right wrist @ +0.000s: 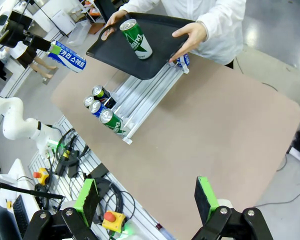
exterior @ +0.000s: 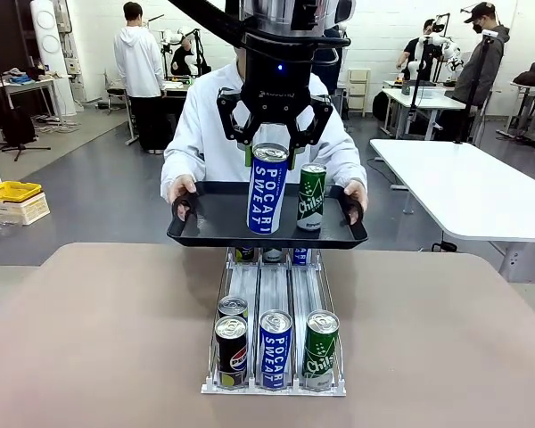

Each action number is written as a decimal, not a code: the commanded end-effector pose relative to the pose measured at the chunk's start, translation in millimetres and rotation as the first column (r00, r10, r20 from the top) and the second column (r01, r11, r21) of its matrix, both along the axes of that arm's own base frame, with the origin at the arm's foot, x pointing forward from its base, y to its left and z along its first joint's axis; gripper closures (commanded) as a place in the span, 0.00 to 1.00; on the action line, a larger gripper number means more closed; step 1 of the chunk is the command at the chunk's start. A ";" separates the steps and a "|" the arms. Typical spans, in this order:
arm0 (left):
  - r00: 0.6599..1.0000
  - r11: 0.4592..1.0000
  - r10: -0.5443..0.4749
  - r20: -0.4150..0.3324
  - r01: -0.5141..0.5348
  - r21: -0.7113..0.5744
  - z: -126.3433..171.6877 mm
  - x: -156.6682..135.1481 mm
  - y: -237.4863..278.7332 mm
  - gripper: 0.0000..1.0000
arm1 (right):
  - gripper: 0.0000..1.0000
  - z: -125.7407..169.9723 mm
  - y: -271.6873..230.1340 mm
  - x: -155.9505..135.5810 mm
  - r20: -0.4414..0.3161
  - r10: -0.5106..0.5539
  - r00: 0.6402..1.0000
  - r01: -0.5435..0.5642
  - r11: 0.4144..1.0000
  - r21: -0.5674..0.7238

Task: Retrieve and hand over the desired beverage to the person.
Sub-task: Place the picked can on the Handle tray extended by the person.

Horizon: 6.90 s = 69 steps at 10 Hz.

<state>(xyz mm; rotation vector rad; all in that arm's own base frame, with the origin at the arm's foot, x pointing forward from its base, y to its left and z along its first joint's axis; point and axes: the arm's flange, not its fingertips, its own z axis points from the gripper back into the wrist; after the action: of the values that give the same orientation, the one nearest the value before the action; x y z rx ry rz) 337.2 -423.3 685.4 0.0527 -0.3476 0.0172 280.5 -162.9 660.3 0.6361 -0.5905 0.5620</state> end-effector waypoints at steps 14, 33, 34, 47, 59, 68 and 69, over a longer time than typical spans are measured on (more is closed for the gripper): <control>0.972 0.990 -0.004 -0.237 -0.030 -0.140 -22.8 220.0 122.7 0.42 | 0.00 -0.1 0.0 1.1 0.014 0.019 1.000 -0.019 1.000 0.015; 0.939 0.997 -0.045 -0.340 0.020 -0.076 -69.7 226.3 101.7 0.34 | 0.00 -0.1 0.0 1.1 0.014 0.019 1.000 -0.019 1.000 0.015; 0.940 0.996 -0.058 -0.336 0.033 -0.080 -69.7 226.2 101.7 0.00 | 0.00 -0.1 0.0 1.1 0.014 0.019 1.000 -0.019 1.000 0.015; 0.815 0.821 -0.564 -0.131 0.538 -0.192 -22.1 72.1 224.1 0.00 | 0.00 -0.1 0.0 1.1 0.014 0.019 1.000 -0.019 1.000 0.015; 0.857 0.844 -0.508 -0.090 0.474 -0.252 -19.5 44.2 269.7 0.00 | 0.00 -0.1 0.0 1.1 0.014 0.019 1.000 -0.019 1.000 0.015; 0.724 0.587 -0.646 0.244 0.675 -0.447 -13.4 33.1 408.6 0.00 | 0.00 -0.1 0.0 1.1 0.014 0.019 1.000 -0.019 1.000 0.015; 0.725 0.576 -0.622 0.297 0.680 -0.453 -15.1 30.2 426.1 0.00 | 0.00 -0.1 0.0 1.1 0.014 0.019 1.000 -0.019 1.000 0.015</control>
<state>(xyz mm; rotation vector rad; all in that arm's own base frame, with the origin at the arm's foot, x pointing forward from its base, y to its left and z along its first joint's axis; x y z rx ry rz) 373.5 2.7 682.3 -0.5900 -0.4318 -0.6198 280.7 -163.8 659.9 0.6367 -0.5907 0.5639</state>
